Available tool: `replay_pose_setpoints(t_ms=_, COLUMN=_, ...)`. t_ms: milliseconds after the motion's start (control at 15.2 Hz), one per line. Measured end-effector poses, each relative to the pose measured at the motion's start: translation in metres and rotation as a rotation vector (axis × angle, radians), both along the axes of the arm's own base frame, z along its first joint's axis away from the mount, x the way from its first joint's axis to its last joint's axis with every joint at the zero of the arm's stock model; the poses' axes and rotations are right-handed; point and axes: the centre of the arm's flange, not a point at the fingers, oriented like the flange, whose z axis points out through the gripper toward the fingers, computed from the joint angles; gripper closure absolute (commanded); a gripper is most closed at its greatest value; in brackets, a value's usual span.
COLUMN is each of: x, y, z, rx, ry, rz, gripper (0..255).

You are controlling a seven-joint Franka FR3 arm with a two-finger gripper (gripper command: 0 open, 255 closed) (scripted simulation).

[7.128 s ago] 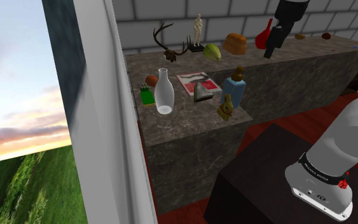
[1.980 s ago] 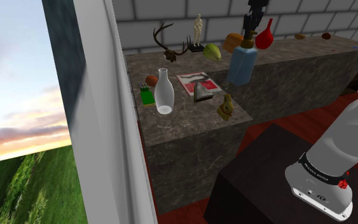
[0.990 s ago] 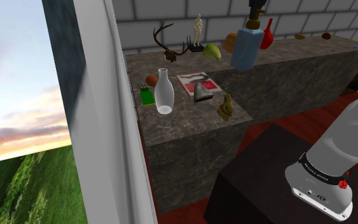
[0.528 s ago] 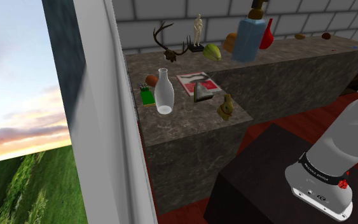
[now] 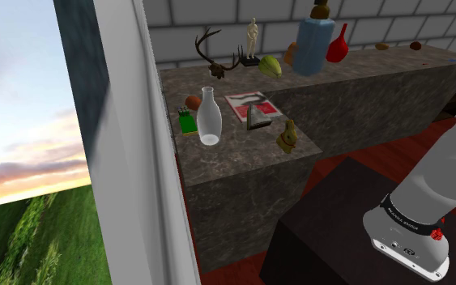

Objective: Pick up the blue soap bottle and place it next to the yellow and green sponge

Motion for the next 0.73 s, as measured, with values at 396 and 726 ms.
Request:
replay_pose_setpoints(t_ms=396, x=0.048, y=0.036, z=-0.048, rx=0.0, ry=0.0, rz=0.0, gripper=255)
replay_pose_setpoints(t_ms=726, x=0.092, y=0.064, z=-0.087, rx=0.0, ry=0.001, rz=0.0, gripper=255)
